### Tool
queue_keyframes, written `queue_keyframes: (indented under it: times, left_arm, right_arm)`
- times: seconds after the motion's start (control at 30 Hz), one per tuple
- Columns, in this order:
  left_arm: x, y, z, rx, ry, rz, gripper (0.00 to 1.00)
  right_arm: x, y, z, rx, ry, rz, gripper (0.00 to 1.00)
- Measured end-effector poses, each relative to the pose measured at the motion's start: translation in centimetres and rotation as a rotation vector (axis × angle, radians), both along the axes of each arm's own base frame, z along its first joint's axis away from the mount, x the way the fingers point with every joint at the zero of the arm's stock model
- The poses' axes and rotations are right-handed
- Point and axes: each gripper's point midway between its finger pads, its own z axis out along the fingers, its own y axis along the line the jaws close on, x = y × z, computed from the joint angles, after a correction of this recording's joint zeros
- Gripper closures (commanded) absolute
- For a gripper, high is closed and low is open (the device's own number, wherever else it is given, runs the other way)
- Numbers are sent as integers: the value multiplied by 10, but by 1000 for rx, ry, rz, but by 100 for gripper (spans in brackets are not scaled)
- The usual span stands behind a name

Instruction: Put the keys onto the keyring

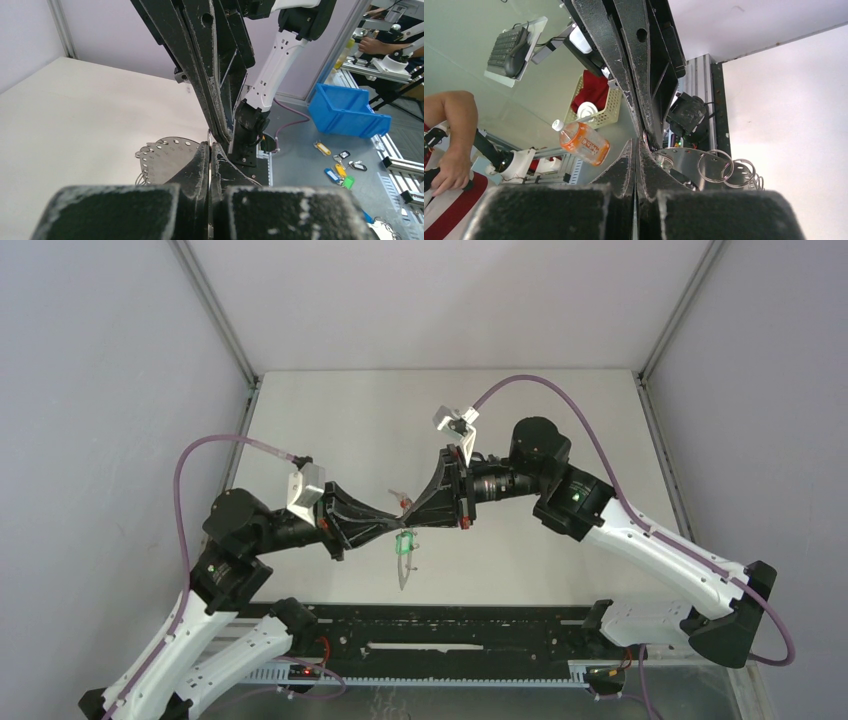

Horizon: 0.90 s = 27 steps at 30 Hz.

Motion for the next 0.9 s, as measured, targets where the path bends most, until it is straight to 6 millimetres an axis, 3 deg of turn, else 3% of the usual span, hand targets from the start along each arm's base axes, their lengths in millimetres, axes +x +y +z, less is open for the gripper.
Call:
queue_keyframes:
  times: [0.13, 0.3, 0.4, 0.5, 0.6, 0.67, 0.73, 0.8, 0.9]
  left_arm:
    - [0, 0, 0, 1, -1, 0, 98]
    - [1, 0, -7, 25, -4, 1, 72]
    - [3, -1, -16, 62, -10, -4, 63]
    - [2, -2, -30, 128, -18, -27, 66]
    - [2, -2, -38, 184, -38, -52, 85]
    - [3, 0, -45, 224, -59, -58, 90]
    - [4, 3, -53, 256, -68, -51, 90]
    - [7, 8, -59, 280, -76, -32, 82]
    - [20, 19, -66, 317, -102, 30, 75]
  right_arm:
    - [0, 1, 0, 0, -3, -5, 100]
    - [1, 0, -4, -16, -15, -30, 100]
    - [2, -2, -11, -47, -28, -53, 100]
    - [2, -4, -20, -108, -49, -82, 100]
    - [-5, -6, -22, -144, -76, -81, 100]
    - [-7, -7, -22, -160, -90, -83, 100]
    - [-7, -8, -29, -188, -94, -93, 100]
    - [-4, -7, -43, -224, -93, -115, 91]
    - [6, -6, -79, -314, -75, -166, 80]
